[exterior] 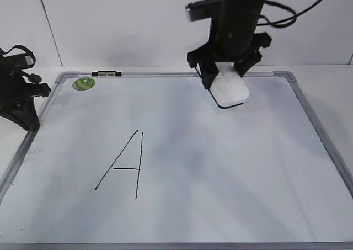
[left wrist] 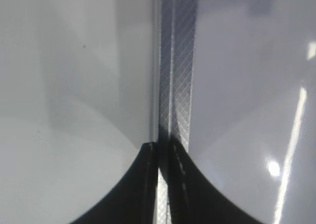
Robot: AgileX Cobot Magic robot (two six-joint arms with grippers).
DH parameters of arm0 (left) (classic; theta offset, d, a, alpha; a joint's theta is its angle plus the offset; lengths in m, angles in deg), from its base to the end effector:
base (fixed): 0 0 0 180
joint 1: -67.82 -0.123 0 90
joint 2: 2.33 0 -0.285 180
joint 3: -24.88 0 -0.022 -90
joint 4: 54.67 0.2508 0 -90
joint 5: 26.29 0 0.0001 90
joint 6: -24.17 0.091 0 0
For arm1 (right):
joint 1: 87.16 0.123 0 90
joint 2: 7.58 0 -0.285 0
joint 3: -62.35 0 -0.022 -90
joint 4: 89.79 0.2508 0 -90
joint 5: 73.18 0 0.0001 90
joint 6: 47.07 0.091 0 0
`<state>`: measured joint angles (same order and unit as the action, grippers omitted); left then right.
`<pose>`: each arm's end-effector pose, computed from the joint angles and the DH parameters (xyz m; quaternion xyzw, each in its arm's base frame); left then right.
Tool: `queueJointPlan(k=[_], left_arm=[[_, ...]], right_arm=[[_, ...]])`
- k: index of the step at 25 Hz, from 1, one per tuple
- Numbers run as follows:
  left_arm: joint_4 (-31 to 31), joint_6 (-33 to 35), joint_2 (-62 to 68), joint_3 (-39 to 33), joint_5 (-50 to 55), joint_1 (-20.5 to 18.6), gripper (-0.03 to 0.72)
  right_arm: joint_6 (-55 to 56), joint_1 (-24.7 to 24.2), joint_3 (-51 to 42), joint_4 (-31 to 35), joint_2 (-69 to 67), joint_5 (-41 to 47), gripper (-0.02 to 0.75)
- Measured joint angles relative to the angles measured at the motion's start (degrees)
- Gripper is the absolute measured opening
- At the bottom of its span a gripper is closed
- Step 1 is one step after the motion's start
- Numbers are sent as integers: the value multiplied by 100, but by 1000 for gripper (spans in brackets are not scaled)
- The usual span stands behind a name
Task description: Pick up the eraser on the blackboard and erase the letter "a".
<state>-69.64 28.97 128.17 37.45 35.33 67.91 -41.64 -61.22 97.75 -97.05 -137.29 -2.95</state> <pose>0.4188 -0.0214 0.1531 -0.0191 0.9932 -0.1146 0.0086 0.4166 0.1906 0.2583 -0.1891 0.9708 -0.0233 0.1460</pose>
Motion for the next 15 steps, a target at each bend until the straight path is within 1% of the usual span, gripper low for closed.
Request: queueJointPlan(k=[9,12,15], left_arm=[[0,4,0,0,0,0,35],[0,4,10,0,0,0,35],[-13,4,8,0,0,0,35]], right_arm=[[1054,-23,9,-1186,778,96,528],[1175,-165,9,-1237,913,98,528],[1213,-429,9,-1237,964,107,528]])
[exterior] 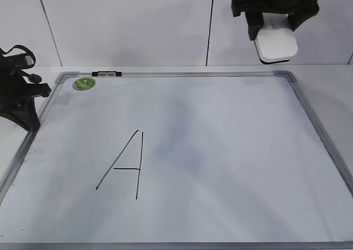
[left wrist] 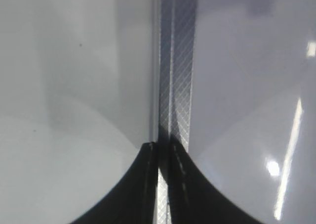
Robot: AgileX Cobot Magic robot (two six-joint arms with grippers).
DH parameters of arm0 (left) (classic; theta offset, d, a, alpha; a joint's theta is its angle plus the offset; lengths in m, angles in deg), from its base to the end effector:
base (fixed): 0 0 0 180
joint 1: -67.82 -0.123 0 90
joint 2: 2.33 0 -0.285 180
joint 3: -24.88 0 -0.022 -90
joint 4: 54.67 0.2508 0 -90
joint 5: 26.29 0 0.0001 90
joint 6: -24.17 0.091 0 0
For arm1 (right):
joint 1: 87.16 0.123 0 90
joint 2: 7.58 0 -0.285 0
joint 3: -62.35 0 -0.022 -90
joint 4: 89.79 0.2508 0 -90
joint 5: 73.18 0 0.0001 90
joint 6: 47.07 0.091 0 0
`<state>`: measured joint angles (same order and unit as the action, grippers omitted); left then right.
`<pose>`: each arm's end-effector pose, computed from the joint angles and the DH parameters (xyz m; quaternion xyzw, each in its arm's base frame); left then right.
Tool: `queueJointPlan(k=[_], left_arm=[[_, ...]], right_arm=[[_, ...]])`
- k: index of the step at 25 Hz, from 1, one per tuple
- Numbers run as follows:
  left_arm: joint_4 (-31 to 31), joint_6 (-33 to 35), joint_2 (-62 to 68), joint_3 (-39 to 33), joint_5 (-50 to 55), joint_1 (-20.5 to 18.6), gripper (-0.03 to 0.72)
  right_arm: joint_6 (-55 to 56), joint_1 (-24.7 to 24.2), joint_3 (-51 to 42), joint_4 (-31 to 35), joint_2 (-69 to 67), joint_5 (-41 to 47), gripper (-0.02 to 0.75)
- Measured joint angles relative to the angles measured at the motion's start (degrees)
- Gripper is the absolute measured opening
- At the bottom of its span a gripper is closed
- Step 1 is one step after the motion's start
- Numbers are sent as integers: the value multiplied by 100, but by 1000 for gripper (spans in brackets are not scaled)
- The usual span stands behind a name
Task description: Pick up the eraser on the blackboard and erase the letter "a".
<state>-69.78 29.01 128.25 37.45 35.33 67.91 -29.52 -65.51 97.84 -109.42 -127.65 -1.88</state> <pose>0.4189 -0.0215 0.1525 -0.0194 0.9931 -0.1156 0.0080 0.4076 0.1306 0.3371 -0.0542 0.9623 -0.0905 0.2507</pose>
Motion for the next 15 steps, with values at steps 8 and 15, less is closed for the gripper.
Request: queueJointPlan(k=[8,15], left_arm=[[0,0,0,0,10,0,35],[0,0,0,0,10,0,35]], right_arm=[[11,-700,-430,-35,245,4,528],[-480,-1246,-1371,638,268,4,528]])
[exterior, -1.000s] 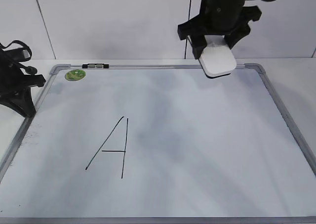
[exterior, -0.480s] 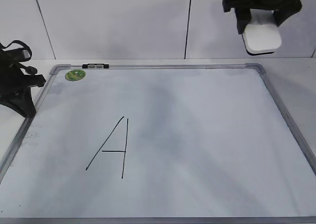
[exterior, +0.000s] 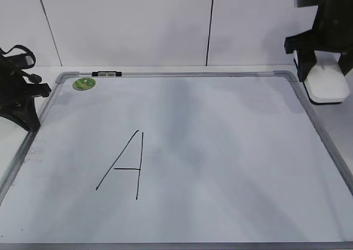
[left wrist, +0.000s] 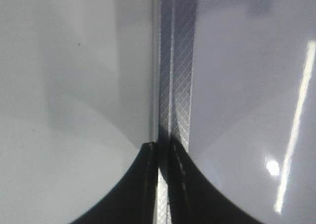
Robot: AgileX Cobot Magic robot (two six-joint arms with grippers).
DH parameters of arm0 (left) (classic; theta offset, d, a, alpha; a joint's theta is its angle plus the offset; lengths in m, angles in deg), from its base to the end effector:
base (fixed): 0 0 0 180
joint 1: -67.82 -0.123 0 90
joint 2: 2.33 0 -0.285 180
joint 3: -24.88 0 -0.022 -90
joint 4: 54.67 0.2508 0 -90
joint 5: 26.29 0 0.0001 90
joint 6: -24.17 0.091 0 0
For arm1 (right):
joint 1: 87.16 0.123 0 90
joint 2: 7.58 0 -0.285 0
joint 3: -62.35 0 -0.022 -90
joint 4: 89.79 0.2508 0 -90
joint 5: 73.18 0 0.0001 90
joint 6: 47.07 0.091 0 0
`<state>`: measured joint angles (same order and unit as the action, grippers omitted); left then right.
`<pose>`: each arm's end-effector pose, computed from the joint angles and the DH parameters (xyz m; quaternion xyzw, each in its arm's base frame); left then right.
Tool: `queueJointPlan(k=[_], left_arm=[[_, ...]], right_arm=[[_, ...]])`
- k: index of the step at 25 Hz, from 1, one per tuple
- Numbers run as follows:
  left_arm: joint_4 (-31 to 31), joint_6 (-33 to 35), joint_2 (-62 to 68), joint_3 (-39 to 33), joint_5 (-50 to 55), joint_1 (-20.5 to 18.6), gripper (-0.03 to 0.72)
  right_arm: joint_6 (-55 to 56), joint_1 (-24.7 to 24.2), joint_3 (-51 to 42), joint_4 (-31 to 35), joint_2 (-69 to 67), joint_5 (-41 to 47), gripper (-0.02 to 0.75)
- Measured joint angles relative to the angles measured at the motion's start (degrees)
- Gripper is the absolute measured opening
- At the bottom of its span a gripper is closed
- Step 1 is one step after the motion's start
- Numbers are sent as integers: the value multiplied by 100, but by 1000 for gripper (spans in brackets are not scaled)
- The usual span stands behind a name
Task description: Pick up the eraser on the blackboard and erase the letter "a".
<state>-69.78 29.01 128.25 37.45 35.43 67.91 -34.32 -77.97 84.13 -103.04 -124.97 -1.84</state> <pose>0.4187 -0.0216 0.1525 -0.0193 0.9931 -0.1157 0.0071 0.4015 0.0449 0.2870 0.0064 0.9872 -0.0893 0.1323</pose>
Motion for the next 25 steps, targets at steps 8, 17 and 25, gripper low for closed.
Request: queueJointPlan(k=[8,17,25], left_arm=[[-14,0,0,0,8,0,35],[-14,9,0,0,8,0,35],[-28,9,0,0,8,0,35]], right_arm=[[-654,-235,-954,647,0,-44,528],[-706,-389,-1049,742,-190,-109,528],[-706,-389,-1049,801,-596,-142,528]])
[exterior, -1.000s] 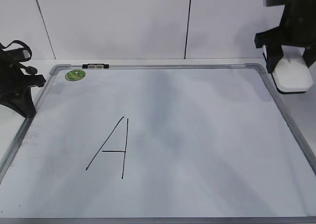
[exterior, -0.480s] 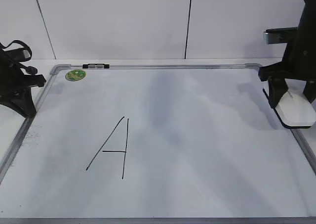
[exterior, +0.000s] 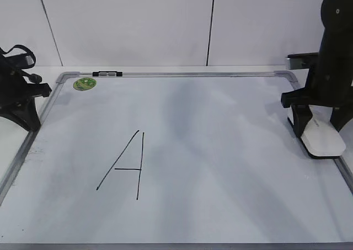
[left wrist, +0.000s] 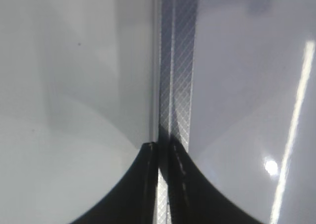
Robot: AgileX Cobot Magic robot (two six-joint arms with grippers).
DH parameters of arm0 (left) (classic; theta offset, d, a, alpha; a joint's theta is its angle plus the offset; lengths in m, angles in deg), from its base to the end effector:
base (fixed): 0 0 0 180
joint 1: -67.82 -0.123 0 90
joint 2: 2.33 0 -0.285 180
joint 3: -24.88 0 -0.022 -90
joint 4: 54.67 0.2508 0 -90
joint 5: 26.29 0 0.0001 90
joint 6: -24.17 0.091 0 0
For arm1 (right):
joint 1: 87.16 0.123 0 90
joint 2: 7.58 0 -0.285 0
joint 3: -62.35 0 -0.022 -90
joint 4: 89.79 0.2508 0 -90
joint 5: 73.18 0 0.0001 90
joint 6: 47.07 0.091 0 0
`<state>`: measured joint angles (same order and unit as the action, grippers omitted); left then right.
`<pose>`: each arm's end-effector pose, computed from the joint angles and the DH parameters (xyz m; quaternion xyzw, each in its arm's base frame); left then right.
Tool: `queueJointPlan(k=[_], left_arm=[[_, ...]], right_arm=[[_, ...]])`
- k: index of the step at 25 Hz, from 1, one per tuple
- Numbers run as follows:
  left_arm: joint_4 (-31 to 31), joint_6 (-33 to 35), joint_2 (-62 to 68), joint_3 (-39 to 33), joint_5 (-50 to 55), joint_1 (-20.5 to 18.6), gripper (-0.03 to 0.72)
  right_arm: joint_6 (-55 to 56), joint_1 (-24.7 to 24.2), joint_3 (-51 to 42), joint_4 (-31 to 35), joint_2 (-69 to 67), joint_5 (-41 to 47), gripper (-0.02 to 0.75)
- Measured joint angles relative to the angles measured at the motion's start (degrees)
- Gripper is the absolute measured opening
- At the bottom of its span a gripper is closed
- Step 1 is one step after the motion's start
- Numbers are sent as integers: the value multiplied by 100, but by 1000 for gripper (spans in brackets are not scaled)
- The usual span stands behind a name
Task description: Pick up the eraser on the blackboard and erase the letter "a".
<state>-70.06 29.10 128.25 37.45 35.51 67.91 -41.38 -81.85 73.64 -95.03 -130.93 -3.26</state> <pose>0.4187 -0.0220 0.1526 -0.0196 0.9928 -0.1179 0.0066 0.3933 0.0287 0.1967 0.0131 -0.9989 0.0441 0.0131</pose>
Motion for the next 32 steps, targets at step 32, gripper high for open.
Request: queueJointPlan(k=[32], left_arm=[[-4,0,0,0,13,0,36]], right_arm=[[68,0,0,172,-106,-405,641]])
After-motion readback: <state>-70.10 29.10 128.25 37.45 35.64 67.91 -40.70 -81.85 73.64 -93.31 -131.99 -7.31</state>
